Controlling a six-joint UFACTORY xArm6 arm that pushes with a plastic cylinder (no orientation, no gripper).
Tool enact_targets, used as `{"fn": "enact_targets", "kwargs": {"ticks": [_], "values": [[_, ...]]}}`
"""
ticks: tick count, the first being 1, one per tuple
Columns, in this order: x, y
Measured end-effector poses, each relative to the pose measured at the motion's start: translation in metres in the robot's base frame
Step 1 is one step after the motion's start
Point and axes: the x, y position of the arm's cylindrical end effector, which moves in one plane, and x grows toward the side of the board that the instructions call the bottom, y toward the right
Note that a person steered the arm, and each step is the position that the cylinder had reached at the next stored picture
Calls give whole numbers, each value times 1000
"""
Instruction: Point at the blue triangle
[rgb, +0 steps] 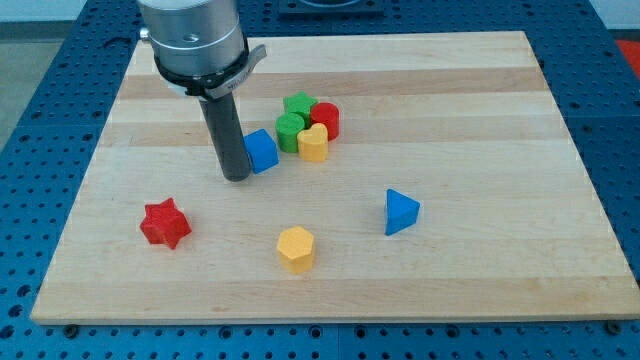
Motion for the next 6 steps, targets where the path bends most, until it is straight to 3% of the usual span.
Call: {"fn": "enact_targets", "kwargs": {"ticks": [2,6], "values": [[1,32],[14,33]]}}
